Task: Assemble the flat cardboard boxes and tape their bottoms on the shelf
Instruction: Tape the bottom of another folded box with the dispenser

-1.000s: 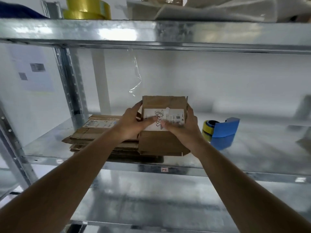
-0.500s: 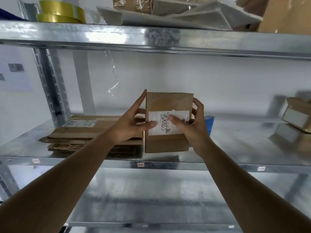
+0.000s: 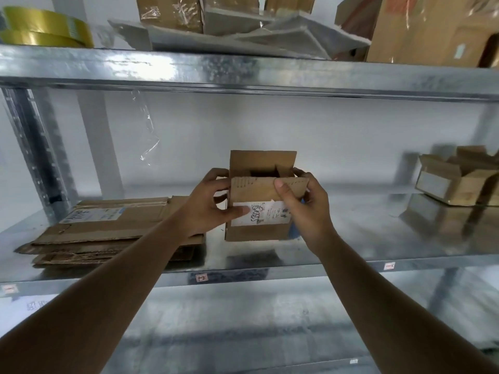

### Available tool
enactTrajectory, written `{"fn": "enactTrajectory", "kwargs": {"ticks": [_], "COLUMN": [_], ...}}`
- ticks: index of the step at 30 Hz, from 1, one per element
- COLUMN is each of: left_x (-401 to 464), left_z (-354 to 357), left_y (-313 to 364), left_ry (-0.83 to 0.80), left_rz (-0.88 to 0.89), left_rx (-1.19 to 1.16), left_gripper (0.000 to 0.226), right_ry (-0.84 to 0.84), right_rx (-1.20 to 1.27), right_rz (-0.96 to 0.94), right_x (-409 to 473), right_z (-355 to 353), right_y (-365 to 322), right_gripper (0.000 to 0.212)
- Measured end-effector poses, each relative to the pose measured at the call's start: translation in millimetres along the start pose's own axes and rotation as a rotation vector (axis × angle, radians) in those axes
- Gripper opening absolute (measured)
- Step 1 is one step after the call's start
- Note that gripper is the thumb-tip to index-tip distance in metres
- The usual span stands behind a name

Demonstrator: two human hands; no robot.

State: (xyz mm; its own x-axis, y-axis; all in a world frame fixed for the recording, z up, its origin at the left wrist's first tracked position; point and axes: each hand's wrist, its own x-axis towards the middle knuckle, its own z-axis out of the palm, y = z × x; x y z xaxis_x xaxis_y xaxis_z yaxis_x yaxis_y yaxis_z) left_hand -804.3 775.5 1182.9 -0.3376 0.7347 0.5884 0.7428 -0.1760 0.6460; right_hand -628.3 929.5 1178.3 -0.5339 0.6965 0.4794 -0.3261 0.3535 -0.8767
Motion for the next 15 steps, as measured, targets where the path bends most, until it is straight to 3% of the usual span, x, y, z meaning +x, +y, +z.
{"fn": "enactTrajectory", "kwargs": {"ticks": [7,13,15], "left_x": [9.3,15.3,18.1], "left_z": [7.6,12.2,14.9], "left_y": [3.4,8.7,13.1], "left_ry": [0.028,-0.018,-0.022], "left_rz": [0.118,0.074,0.068], "left_rx": [0.025,-0.023,-0.065], "left_gripper": [0.051,0.112,0.123], "right_ry": [0.028,0.082,0.092], "right_rx": [-0.046,-0.031,-0.032], "right_rz": [-0.045,-0.04,-0.049], "right_x": [-2.0,-1.1,-2.4], "right_z": [-10.1,-19.5,-21.1], "right_y": [-1.0,-0.4,-0.8], "right_gripper": [0.046,0.048,0.055]}}
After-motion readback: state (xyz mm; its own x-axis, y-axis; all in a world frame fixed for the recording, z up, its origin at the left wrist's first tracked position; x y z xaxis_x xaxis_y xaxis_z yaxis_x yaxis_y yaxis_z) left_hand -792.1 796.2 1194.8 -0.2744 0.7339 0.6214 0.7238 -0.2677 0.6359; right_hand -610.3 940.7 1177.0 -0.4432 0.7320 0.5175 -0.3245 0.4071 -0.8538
